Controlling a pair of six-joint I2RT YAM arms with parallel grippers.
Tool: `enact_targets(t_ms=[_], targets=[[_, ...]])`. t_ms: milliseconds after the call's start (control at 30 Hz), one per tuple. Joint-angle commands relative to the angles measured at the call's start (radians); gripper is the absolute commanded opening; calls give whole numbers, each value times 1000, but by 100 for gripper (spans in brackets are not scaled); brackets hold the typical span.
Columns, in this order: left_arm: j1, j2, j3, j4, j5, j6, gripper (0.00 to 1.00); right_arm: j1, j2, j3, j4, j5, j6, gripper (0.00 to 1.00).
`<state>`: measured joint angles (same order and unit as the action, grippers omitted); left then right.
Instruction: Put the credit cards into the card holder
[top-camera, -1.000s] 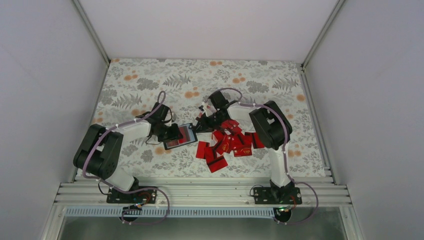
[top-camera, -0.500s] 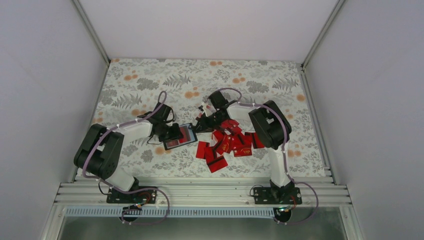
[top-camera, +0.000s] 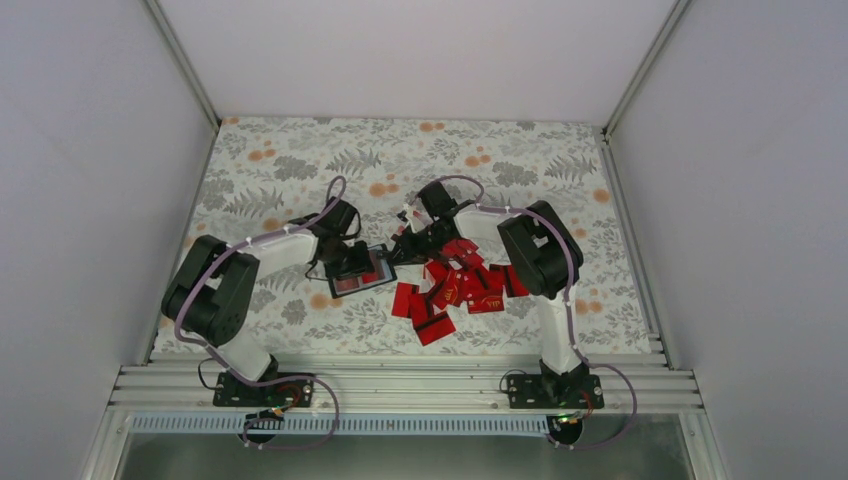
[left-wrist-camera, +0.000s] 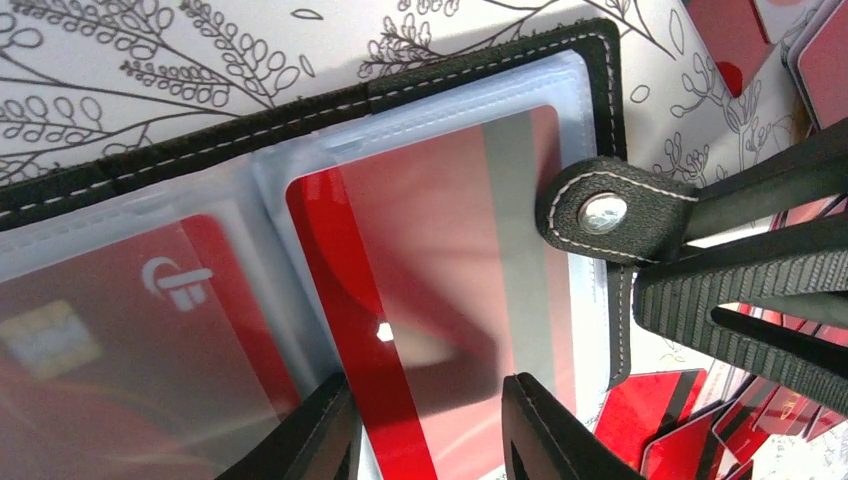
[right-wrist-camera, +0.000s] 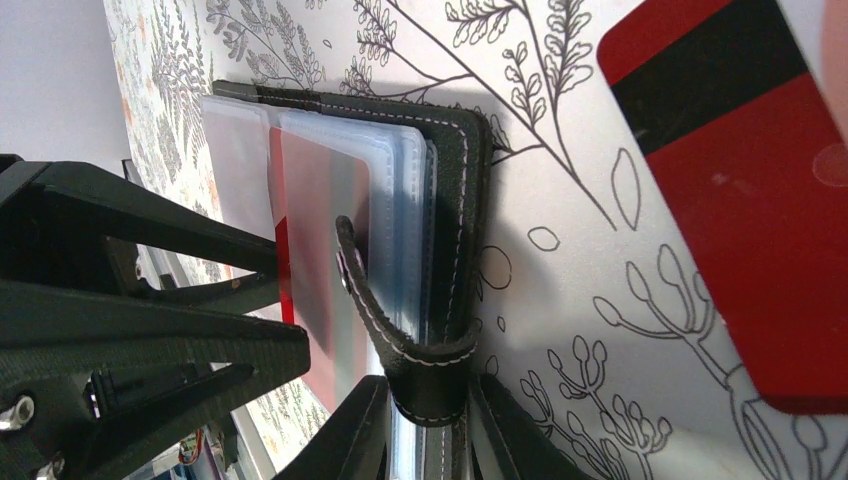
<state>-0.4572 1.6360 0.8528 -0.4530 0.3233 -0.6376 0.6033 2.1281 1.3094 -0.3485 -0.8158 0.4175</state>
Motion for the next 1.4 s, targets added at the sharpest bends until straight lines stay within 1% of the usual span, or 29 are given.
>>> enact_targets(t_ms=[0, 100, 267, 400, 533, 667, 700, 800, 867, 967, 1100, 1200, 1267, 1367], targets=[[-20, 24, 36, 11, -4, -16, 38, 9, 13, 13, 12, -23, -10, 20], [-30, 51, 72, -30, -24, -26, 41, 9, 14, 14, 16, -28, -6, 20], [-61, 96, 157, -139, -99, -82, 48, 9, 14, 17, 23, -36, -1, 20], [-84, 123, 192, -192, -131, -119, 49, 9, 14, 21, 29, -36, 2, 20], [-109, 158, 232, -228, -134, -153, 49, 9, 14, 21, 38, -39, 9, 20], [-124, 168, 276, -261, -162, -165, 49, 7, 9, 25, 33, -36, 7, 20], [-124, 157, 276, -263, -168, -164, 51, 6, 5, 28, 25, -31, 2, 20], [-125, 109, 251, -253, -177, -156, 61, 1, -13, 36, -6, -9, -21, 20], [-126, 78, 232, -237, -166, -151, 67, -5, -26, 37, -21, 0, -31, 20], [-126, 48, 221, -232, -154, -141, 72, -11, -36, 47, -48, 10, -48, 21], [-126, 8, 204, -238, -164, -128, 79, -20, -61, 56, -93, 39, -78, 25], [-126, -26, 189, -245, -182, -115, 79, -31, -93, 54, -137, 78, -103, 29], [-125, -58, 172, -247, -205, -109, 74, -39, -118, 49, -154, 82, -116, 33], [-126, -97, 148, -255, -246, -85, 63, -39, -149, 42, -173, 65, -131, 40]])
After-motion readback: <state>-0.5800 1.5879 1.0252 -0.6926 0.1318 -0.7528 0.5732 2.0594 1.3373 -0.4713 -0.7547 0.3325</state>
